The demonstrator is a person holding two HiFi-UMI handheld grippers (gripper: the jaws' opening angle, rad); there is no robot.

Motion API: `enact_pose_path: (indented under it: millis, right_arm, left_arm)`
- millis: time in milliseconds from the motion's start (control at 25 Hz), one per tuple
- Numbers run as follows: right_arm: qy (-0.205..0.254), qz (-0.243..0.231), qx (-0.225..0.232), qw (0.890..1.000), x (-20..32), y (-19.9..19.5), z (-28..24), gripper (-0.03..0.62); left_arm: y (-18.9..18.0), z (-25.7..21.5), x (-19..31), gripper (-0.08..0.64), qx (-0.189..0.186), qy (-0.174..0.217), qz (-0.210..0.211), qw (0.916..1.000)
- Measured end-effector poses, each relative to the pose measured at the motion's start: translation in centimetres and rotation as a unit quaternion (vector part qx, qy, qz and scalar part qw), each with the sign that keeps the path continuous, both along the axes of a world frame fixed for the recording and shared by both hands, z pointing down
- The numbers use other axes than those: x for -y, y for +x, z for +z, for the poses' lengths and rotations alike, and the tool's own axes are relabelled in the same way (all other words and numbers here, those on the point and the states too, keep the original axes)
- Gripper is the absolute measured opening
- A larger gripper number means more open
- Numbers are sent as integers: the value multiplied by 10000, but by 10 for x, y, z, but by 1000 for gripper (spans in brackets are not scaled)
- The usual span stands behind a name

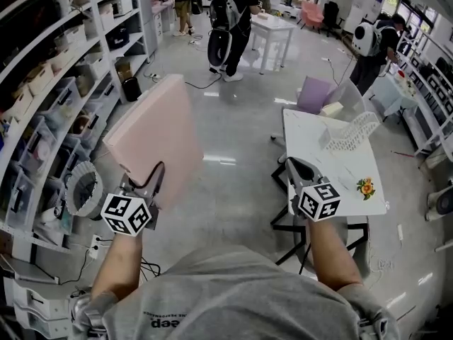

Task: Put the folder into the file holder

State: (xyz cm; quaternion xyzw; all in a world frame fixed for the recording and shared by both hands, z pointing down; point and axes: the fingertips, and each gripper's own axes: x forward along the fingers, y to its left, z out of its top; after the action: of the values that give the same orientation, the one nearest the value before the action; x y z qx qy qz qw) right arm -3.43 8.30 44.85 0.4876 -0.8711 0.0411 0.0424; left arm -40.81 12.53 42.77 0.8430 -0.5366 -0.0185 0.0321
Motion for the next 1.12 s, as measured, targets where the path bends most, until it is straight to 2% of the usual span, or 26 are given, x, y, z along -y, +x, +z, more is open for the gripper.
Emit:
enact_pose_path:
  millis: [240,560,880,1120]
  right_arm:
    - [-18,-127,63,9999,-4,32,-4,5]
    - [-43,-217,92,9997,5,72,0,5]
    - [-172,-230,30,9996,40,64,10,5]
    - [-170,-22,31,9998,101,46,14,5]
  left_arm:
    - [38,-7,-5,189,-15,32,-36,10000]
    - [83,-5,1,189,-253,-40,-27,9997]
    - [80,-1,38,189,-285,-33,24,9996]
    - [64,7,114,189,-350,-10,312,9989]
